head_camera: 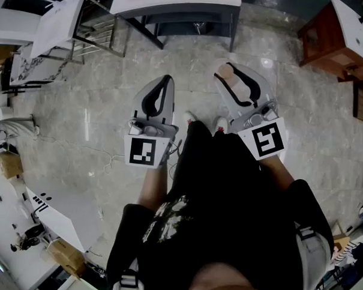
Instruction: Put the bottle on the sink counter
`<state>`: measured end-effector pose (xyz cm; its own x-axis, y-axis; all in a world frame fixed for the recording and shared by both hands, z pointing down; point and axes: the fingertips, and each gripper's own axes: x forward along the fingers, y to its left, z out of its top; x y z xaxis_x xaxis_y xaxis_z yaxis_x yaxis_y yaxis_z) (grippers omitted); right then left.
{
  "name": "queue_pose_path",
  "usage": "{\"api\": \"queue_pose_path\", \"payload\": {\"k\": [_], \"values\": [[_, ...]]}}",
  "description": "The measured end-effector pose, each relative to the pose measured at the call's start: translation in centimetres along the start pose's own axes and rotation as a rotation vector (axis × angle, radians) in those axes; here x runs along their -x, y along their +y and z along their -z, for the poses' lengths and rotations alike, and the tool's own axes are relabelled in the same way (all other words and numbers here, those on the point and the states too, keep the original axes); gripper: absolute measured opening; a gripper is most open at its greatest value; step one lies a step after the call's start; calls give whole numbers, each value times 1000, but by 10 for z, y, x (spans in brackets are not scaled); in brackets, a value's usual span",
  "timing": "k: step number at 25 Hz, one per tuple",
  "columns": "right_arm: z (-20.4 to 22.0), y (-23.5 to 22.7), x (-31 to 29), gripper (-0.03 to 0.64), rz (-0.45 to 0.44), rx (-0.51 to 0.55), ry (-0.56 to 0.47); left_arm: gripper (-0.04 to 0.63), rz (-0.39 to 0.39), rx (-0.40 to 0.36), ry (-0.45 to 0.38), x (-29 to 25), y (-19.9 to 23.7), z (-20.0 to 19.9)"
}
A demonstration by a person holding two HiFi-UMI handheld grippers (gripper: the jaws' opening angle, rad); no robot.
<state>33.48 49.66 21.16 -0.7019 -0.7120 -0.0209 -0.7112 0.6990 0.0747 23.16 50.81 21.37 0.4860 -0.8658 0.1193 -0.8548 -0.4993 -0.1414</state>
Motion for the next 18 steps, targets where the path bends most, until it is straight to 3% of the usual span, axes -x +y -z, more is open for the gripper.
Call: {"api": "queue_pose_path", "payload": {"k": [10, 18], "values": [[22, 12, -30, 123, -78, -10, 13, 14, -24, -6, 27, 0, 16, 20], [24, 39, -75, 123, -133, -24, 14, 14, -40, 35, 48, 5, 58, 37]]}}
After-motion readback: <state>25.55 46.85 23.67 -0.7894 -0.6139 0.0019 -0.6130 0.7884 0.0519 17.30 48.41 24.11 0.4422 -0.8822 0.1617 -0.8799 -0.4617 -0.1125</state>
